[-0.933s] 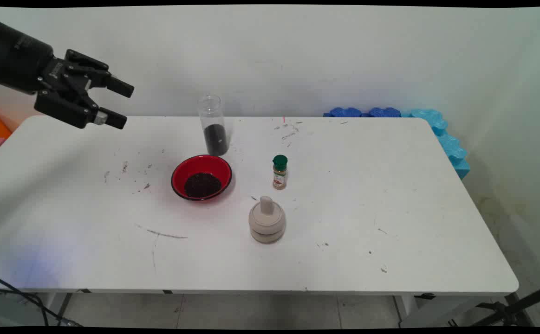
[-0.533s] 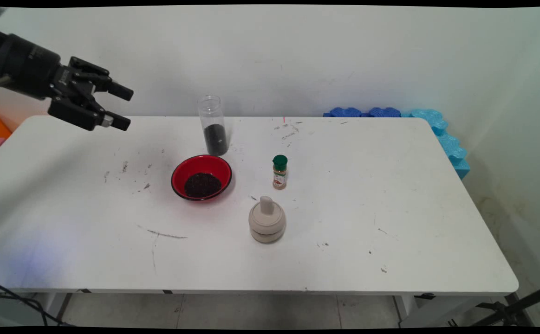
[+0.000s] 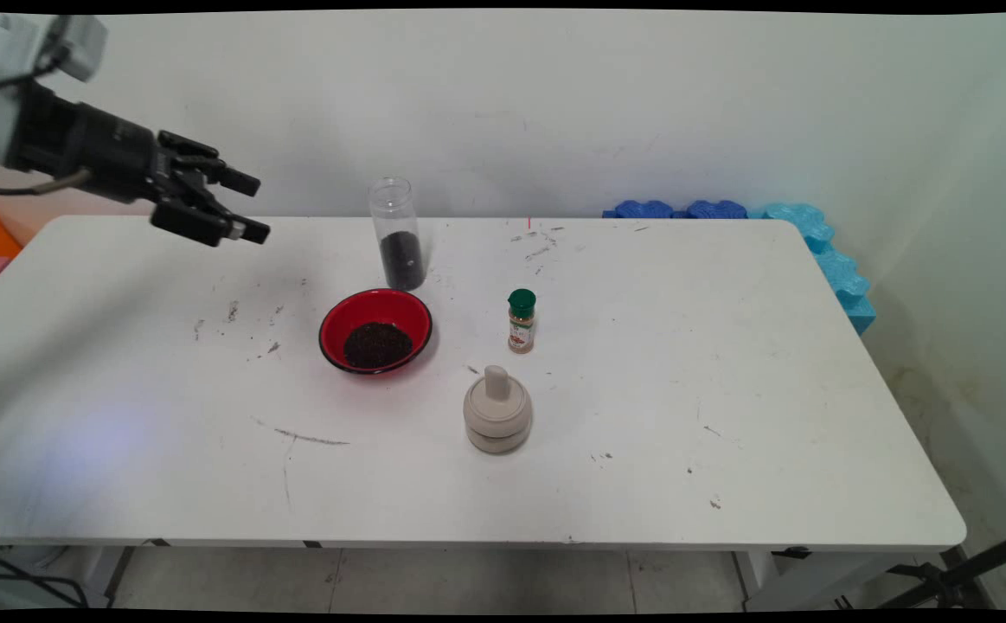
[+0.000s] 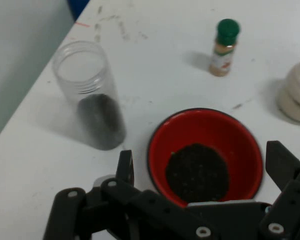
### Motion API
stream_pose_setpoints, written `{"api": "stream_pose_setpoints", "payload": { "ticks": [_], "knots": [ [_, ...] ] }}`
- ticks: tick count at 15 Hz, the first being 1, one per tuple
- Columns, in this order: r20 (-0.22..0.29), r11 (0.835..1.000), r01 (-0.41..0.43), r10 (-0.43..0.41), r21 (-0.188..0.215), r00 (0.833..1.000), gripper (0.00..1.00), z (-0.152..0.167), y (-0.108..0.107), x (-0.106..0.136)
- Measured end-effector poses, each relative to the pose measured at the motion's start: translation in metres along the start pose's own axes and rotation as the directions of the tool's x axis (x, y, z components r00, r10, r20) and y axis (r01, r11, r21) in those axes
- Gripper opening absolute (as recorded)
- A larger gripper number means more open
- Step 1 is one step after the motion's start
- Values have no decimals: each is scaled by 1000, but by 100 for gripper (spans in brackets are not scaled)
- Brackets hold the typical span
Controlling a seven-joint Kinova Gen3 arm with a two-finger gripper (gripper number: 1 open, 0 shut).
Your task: Pick up the black seasoning powder from the table
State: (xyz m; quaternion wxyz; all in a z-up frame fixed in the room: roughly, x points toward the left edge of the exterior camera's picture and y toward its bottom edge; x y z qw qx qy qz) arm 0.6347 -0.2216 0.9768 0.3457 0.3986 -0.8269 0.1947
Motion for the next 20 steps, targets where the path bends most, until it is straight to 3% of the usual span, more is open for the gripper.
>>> {"api": "stream_pose_setpoints", "payload": {
  "ticks": [3, 12, 20],
  "knots": [
    [-2, 999, 30, -30, 40, 1000, 100, 28, -16, -9],
    [-18, 991, 84, -83, 104, 996, 100, 115, -50, -14],
    [-29, 989, 91, -88, 116, 996, 100, 175, -71, -8]
  ]
}}
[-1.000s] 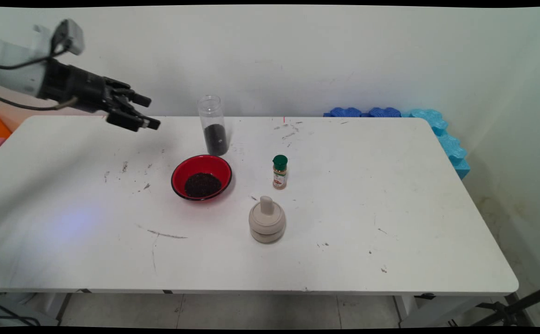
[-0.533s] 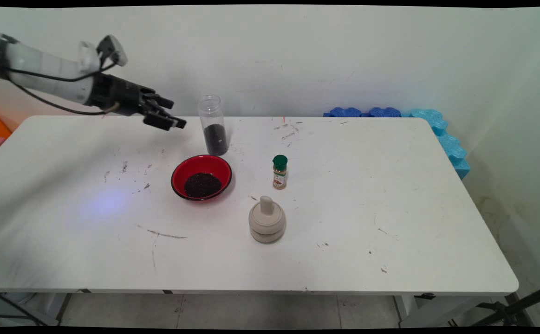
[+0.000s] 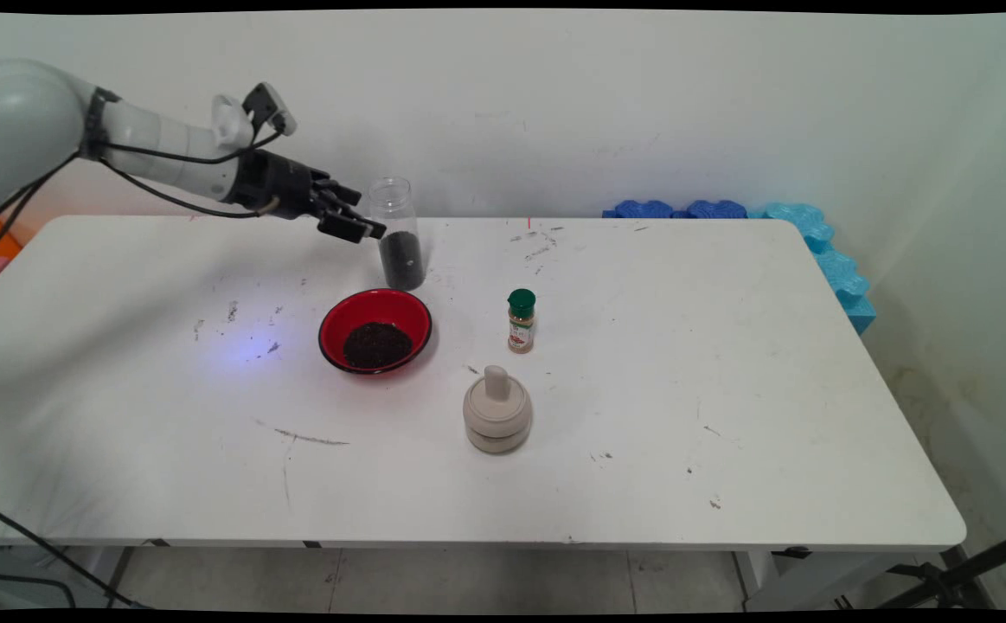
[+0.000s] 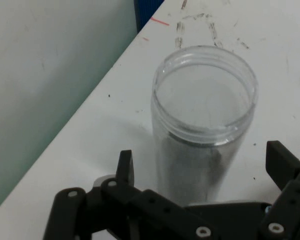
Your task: Pick up the black seasoning powder from the table
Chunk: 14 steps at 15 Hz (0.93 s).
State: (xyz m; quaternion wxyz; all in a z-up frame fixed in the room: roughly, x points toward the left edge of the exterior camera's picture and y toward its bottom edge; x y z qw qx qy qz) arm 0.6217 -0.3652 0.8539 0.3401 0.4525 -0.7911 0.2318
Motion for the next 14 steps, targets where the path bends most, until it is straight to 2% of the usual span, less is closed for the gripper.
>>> {"api": "stream_pose_setpoints", "payload": {
  "ticks": [12, 13, 14],
  "knots": [
    [-7, 1000, -7, 7, -4, 1000, 100, 34, -4, 3],
    [-9, 1000, -7, 7, -4, 1000, 0, 36, -4, 3],
    [-11, 1000, -6, 6, -4, 1000, 0, 36, -4, 3]
  ]
}}
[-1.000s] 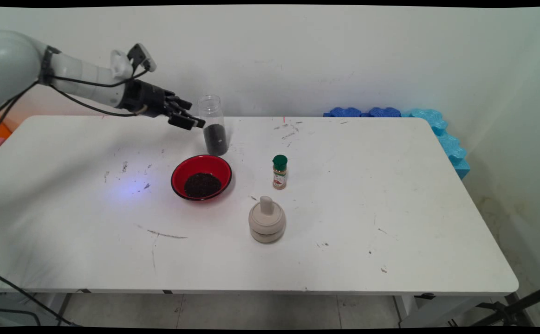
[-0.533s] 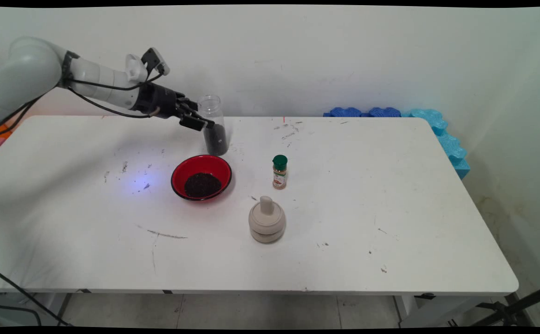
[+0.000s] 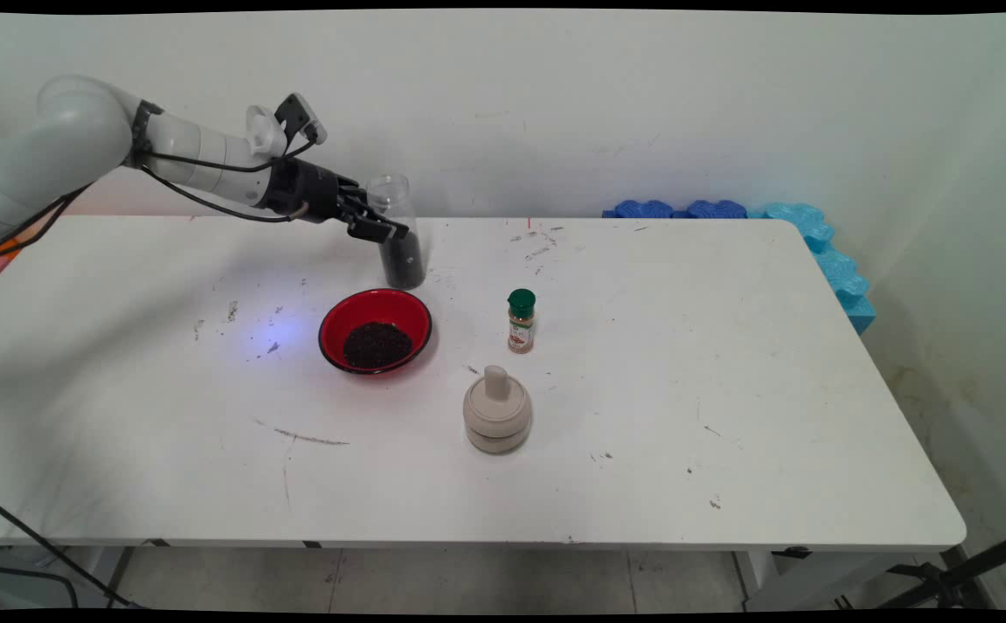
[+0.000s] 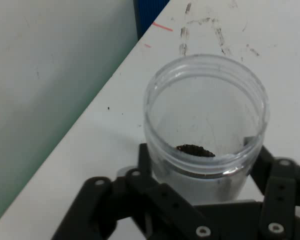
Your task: Pour the black seasoning powder in the red bowl
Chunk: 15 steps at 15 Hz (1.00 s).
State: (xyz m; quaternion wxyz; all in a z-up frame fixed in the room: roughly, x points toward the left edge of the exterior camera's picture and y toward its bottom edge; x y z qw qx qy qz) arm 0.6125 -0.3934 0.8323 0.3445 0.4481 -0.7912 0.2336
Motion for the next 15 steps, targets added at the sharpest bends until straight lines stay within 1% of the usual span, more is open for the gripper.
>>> {"api": "stream_pose_setpoints", "payload": {
  "ticks": [5, 8, 12, 15],
  "knots": [
    [-7, 1000, -5, 5, -1, 1000, 0, 2, -1, 1],
    [-22, 1000, -16, 16, -1, 1000, 0, -2, -2, 6],
    [-47, 999, -34, 34, 0, 998, 0, -20, -1, 16],
    [-65, 999, -53, 53, -6, 996, 0, -43, 3, 26]
  ]
}}
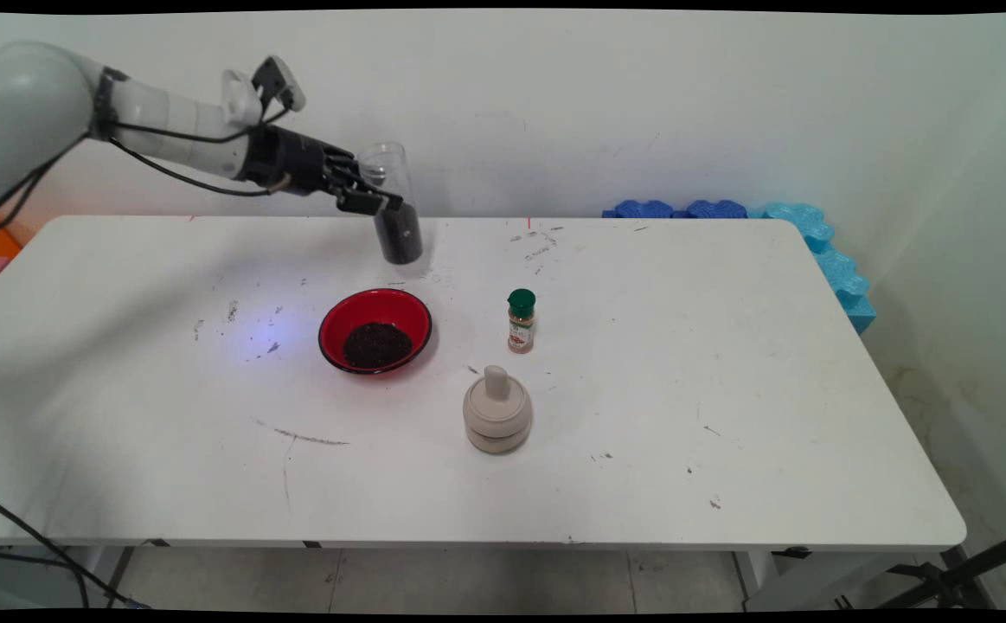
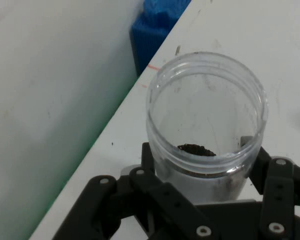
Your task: Pour the black seasoning powder in the red bowl
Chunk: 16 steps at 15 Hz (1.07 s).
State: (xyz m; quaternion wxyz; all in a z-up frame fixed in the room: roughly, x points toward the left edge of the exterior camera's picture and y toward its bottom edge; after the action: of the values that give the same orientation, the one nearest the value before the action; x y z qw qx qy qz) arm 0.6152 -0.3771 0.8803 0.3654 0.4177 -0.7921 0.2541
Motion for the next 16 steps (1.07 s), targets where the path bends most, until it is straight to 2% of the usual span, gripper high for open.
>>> {"api": "stream_pose_setpoints", "payload": {
  "ticks": [6, 11, 16],
  "knots": [
    [-52, 998, -50, 48, -41, 998, 0, -61, 15, 32],
    [-93, 992, -86, 78, -97, 993, 0, -115, 37, 56],
    [-91, 980, -104, 89, -167, 992, 0, -154, 60, 61]
  ]
}}
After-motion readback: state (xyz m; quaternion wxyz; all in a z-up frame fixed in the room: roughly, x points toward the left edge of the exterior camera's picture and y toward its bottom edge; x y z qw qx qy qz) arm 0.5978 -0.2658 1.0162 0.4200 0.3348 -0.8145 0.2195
